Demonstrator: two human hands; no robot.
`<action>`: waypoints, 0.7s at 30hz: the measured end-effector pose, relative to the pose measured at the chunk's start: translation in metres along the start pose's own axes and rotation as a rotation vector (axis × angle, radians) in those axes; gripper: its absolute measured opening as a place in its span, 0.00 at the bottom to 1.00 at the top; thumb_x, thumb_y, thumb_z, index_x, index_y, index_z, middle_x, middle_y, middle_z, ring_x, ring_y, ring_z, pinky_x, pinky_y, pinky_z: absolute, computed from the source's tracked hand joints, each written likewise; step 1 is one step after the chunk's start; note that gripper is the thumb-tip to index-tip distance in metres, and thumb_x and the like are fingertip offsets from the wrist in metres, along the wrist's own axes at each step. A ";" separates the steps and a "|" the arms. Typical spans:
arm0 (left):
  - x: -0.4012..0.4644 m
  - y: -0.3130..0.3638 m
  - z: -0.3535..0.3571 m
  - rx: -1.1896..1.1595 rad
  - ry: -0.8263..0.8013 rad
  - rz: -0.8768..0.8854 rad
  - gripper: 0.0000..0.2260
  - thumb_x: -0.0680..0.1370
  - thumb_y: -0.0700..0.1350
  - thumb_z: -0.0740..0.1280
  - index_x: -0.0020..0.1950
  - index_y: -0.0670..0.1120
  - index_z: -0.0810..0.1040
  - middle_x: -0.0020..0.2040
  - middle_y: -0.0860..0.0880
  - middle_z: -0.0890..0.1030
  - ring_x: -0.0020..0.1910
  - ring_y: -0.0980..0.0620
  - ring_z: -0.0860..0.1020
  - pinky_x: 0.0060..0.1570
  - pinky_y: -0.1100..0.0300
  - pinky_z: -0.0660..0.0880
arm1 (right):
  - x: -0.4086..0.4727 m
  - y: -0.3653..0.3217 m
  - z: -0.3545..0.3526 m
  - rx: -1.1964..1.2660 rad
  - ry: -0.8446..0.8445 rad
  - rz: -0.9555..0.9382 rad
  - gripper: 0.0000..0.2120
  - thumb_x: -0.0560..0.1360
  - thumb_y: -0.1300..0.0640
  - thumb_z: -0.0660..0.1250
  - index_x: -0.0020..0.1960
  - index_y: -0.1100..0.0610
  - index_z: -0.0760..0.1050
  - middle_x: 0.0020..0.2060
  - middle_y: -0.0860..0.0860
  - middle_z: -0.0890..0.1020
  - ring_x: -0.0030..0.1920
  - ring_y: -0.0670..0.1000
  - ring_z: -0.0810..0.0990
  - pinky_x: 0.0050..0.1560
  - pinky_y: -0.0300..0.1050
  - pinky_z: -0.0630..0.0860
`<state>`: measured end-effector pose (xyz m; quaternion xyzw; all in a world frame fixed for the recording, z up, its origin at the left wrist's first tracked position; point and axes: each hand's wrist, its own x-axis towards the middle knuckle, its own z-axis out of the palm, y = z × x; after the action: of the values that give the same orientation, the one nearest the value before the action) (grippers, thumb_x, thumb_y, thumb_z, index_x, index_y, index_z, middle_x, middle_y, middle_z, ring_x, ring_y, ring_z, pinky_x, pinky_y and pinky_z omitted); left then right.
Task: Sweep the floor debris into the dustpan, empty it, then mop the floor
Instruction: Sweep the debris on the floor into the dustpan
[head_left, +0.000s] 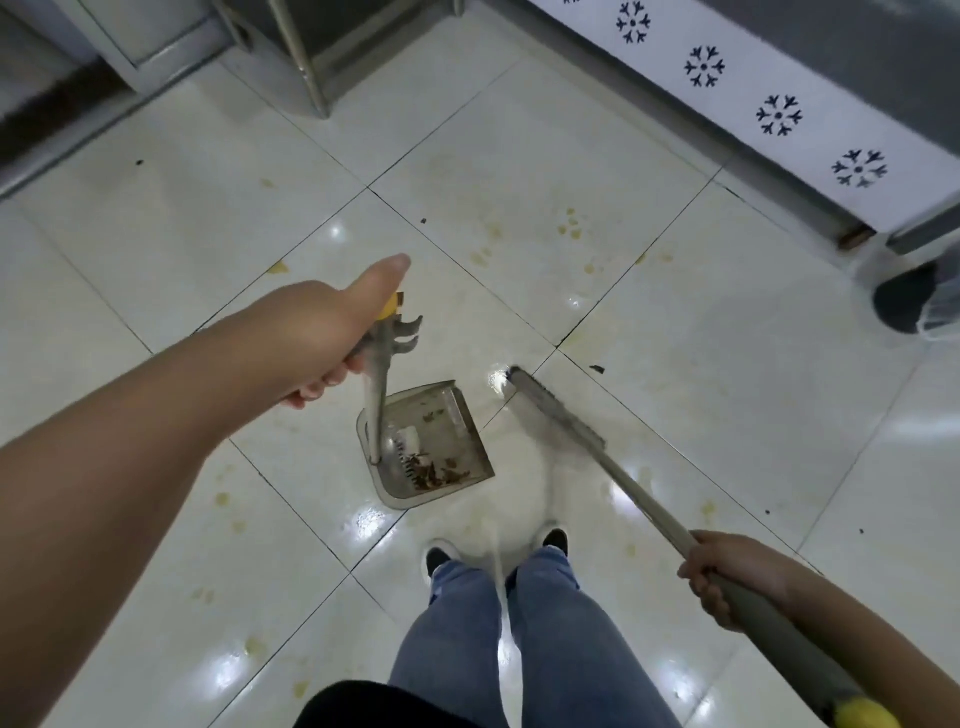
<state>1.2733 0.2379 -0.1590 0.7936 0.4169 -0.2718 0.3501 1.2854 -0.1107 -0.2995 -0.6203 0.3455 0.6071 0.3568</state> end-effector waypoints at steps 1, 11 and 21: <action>0.000 -0.007 -0.004 -0.027 0.004 -0.012 0.32 0.71 0.72 0.51 0.28 0.43 0.68 0.20 0.49 0.66 0.18 0.52 0.62 0.28 0.61 0.61 | 0.001 -0.004 -0.005 -0.035 0.037 -0.015 0.09 0.76 0.72 0.56 0.41 0.61 0.64 0.18 0.54 0.67 0.14 0.48 0.65 0.18 0.31 0.65; 0.010 0.011 0.014 -0.138 -0.051 -0.056 0.32 0.71 0.72 0.51 0.28 0.43 0.66 0.16 0.50 0.64 0.13 0.53 0.60 0.26 0.62 0.61 | 0.058 -0.026 0.029 -0.644 0.300 0.017 0.20 0.79 0.65 0.53 0.69 0.69 0.58 0.32 0.59 0.76 0.37 0.55 0.77 0.43 0.47 0.79; 0.008 0.003 0.006 -0.153 -0.062 -0.069 0.31 0.70 0.71 0.51 0.28 0.44 0.66 0.17 0.51 0.64 0.13 0.54 0.60 0.26 0.62 0.60 | 0.035 -0.010 0.054 -0.486 0.022 0.015 0.05 0.76 0.69 0.58 0.41 0.63 0.67 0.28 0.56 0.71 0.25 0.50 0.70 0.25 0.40 0.70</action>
<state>1.2786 0.2357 -0.1675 0.7411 0.4524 -0.2753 0.4128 1.2678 -0.0588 -0.3347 -0.6920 0.1977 0.6681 0.1888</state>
